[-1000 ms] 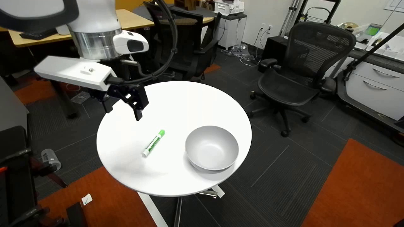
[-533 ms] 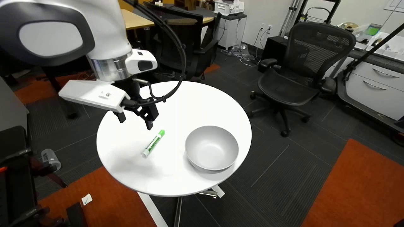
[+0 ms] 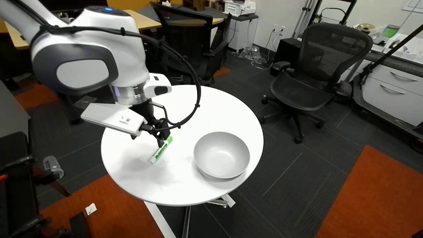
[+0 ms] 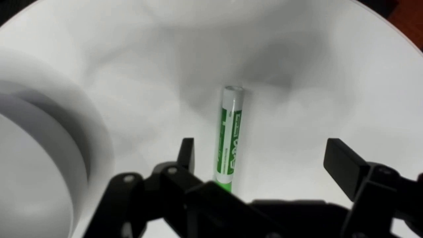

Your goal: Put the marker in the bowl

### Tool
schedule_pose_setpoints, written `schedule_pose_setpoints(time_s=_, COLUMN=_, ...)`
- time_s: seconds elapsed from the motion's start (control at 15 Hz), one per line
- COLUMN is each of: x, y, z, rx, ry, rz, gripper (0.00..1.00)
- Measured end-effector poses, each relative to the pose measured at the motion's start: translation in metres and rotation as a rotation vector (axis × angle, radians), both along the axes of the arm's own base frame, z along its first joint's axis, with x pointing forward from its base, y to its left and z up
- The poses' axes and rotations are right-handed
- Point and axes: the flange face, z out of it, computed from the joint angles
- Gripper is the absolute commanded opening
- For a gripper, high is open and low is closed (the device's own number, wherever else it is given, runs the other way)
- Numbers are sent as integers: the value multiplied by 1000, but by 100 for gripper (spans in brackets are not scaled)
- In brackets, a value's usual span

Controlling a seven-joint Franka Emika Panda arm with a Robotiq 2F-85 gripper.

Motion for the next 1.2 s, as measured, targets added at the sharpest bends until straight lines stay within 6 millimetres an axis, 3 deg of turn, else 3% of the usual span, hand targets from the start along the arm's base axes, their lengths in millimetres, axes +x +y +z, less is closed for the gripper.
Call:
schedule_pose_setpoints(time_s=0.87, x=49, y=-13, z=-45, rx=26, ry=4, rz=-14, gripper=100)
schedule_pose_setpoints(time_s=0.93, x=52, y=-13, z=-48, rx=27, ry=5, rz=-14, gripper=75)
schedule_pose_setpoints(time_s=1.0, x=54, y=-13, z=-51, rx=28, ry=5, rz=-13, gripper=74)
schedule_pose_setpoints(time_s=1.2, x=59, y=-14, z=-57, rx=29, ry=6, rz=-11, gripper=50)
